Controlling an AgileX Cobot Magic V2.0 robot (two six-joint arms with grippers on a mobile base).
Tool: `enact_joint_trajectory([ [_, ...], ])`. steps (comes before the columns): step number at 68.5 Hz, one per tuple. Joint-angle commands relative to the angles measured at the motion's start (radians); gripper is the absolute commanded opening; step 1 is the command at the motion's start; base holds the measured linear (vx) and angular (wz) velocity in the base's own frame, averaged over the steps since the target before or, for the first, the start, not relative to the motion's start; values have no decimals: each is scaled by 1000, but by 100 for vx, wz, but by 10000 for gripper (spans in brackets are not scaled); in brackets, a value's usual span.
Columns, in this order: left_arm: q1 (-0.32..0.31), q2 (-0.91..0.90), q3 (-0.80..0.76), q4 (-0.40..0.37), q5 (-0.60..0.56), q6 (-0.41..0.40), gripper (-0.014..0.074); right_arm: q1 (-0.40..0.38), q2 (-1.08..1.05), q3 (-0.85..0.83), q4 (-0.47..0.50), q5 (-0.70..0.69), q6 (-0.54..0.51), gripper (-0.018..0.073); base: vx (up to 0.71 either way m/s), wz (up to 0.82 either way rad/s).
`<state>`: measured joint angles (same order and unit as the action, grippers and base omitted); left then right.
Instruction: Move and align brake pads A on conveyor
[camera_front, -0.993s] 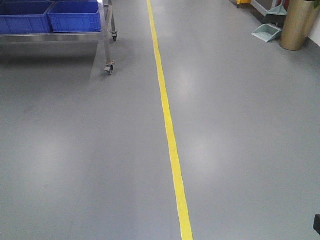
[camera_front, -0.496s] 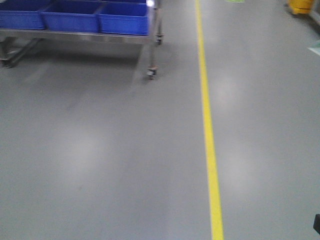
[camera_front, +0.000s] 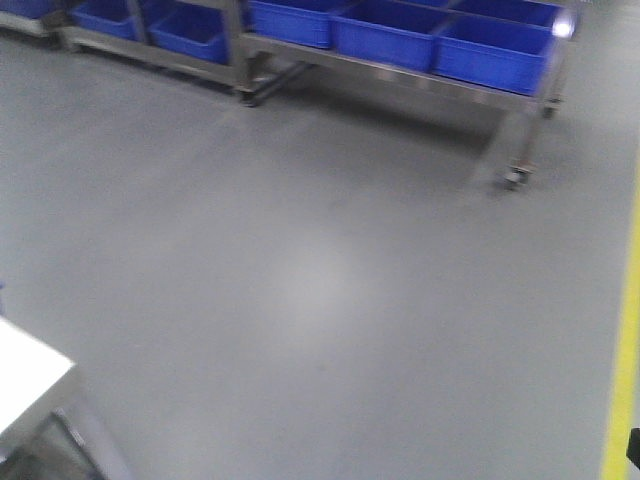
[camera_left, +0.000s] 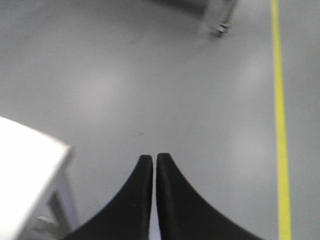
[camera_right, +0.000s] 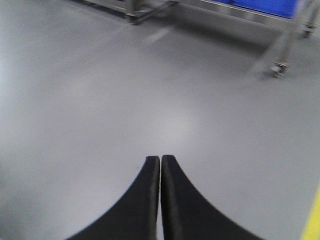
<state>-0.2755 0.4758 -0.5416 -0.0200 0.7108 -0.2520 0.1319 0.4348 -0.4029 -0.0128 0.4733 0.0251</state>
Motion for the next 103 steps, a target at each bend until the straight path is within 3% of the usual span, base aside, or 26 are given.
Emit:
enact_joint_trajectory([
  [1, -4, 8, -23, -5, -67, -1, -6, -4, 8, -27, -4, -65, -11, -10, 12, 85],
  [67, -4, 8, -23, -5, -66, -1, -6, -4, 8, -27, -4, -67, -11, -10, 15, 77],
  [103, -4, 8, -23, -5, -67, -1, -6, -4, 8, -27, -4, -67, -11, -10, 12, 46],
])
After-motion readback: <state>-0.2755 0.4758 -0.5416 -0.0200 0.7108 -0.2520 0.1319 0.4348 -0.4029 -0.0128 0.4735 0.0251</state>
